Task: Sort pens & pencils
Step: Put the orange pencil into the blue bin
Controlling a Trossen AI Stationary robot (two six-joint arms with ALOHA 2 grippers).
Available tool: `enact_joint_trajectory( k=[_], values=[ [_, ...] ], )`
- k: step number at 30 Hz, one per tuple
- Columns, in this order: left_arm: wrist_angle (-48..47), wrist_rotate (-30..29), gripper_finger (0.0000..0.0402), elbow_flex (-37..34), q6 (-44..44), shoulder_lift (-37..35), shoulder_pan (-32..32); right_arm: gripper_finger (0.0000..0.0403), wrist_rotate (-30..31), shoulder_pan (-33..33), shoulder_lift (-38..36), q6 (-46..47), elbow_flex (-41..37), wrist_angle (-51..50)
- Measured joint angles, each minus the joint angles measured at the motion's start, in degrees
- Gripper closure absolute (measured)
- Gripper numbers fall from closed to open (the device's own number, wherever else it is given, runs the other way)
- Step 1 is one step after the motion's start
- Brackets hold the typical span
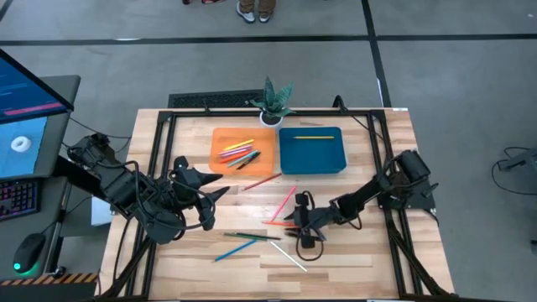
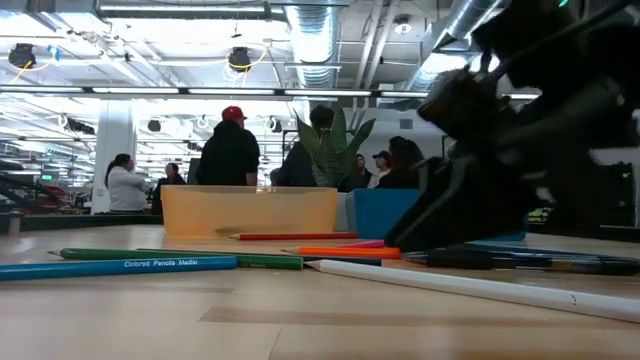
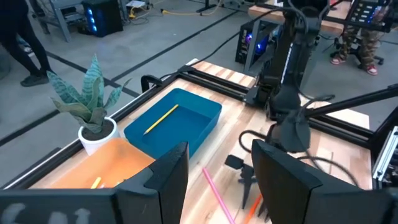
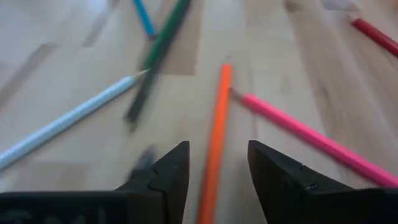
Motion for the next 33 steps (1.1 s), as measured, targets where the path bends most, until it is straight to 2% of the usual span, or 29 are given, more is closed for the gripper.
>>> enact_joint_trajectory(
  k=[7, 11, 24, 33],
  values=[
    [0.0, 0.0, 0.0235, 0.0, -0.7, 0.0, 0.0, 0.0221, 1.3, -0.7, 6.1, 2.9, 0.1, 7.1],
    [0.0, 0.0, 0.0235, 0.0, -0.9, 0.0, 0.0, 0.0235, 5.0, 0.6, 7.4, 3.2, 0.2, 7.9],
    [0.0, -0.1, 0.0235, 0.0, -0.9, 0.0, 0.0, 0.0379, 6.3, 1.7, 7.6, 2.4, 0.3, 7.5],
    [0.0, -0.1, 0.0235, 0.0, -0.9, 0.0, 0.0, 0.0381, 6.1, 1.6, 3.8, 4.1, -0.1, 4.3]
  ],
)
